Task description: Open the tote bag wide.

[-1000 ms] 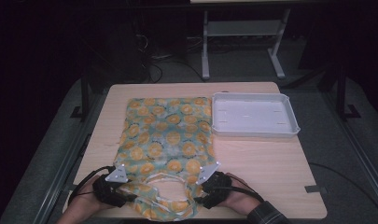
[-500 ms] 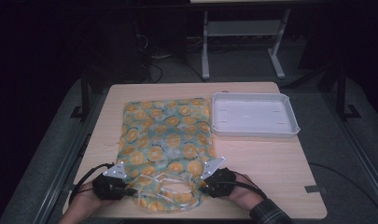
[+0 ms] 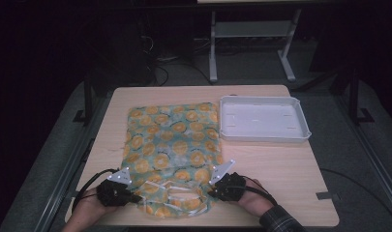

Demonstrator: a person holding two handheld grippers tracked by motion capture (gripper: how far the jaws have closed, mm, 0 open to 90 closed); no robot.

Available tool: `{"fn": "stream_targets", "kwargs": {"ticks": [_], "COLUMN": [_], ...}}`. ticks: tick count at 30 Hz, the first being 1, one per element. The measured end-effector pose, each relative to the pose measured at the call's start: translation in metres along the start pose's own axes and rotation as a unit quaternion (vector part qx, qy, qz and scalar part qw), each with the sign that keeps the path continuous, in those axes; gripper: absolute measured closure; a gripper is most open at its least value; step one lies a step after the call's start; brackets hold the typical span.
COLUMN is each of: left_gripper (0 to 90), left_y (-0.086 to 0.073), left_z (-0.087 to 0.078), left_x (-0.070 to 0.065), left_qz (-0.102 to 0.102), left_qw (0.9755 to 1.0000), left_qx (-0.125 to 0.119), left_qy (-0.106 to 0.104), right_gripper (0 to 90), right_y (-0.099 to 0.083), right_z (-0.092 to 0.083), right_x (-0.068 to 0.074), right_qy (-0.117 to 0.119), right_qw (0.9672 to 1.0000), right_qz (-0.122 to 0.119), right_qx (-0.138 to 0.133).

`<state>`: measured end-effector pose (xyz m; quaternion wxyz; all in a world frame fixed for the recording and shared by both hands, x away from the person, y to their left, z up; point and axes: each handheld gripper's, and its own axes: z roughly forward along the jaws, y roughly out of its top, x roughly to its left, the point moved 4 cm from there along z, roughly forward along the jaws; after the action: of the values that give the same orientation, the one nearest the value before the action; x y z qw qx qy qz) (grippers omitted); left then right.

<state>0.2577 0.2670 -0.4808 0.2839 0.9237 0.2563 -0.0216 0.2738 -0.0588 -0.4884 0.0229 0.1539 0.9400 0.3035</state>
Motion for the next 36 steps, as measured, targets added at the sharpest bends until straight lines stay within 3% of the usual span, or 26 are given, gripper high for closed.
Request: {"fn": "stream_targets", "kwargs": {"ticks": [4,14,15,16,17,24,28,32,36], "left_gripper": [88.8,88.9,88.9,89.0,89.0,89.0,89.0,89.0,88.9], "left_y": [0.000,0.011,0.011,0.012,0.013,0.018,0.022,0.027,0.034], "left_z": [-0.005,-0.025,-0.028,-0.030,-0.032,-0.051,-0.066,-0.078,-0.086], "left_x": [-0.002,-0.006,-0.006,-0.008,-0.010,-0.023,-0.027,-0.029,-0.026], "left_qz": [0.005,0.000,0.008,0.006,0.005,0.014,0.006,0.006,0.003], "left_qw": [1.0000,0.9977,0.9975,0.9970,0.9966,0.9935,0.9910,0.9889,0.9873], "left_qx": [-0.003,-0.066,-0.069,-0.075,-0.080,-0.110,-0.131,-0.147,-0.158], "left_qy": [-0.003,-0.015,-0.015,-0.018,-0.019,-0.024,-0.023,-0.022,-0.015], "right_gripper": [89.1,89.1,89.2,89.1,89.2,89.1,89.1,89.1,89.2], "right_y": [0.001,0.007,0.008,0.008,0.009,0.012,0.015,0.020,0.028], "right_z": [-0.004,-0.027,-0.028,-0.031,-0.034,-0.047,-0.058,-0.071,-0.080], "right_x": [0.002,-0.002,-0.002,-0.003,0.000,0.007,0.009,0.006,0.000], "right_qy": [0.007,0.001,0.001,0.000,0.003,0.007,0.005,-0.003,-0.013], "right_qw": [1.0000,0.9990,0.9988,0.9987,0.9984,0.9975,0.9965,0.9953,0.9941], "right_qz": [-0.001,0.004,0.007,0.002,0.018,0.006,0.005,-0.012,-0.011], "right_qx": [-0.007,-0.045,-0.049,-0.051,-0.054,-0.071,-0.083,-0.096,-0.107]}}
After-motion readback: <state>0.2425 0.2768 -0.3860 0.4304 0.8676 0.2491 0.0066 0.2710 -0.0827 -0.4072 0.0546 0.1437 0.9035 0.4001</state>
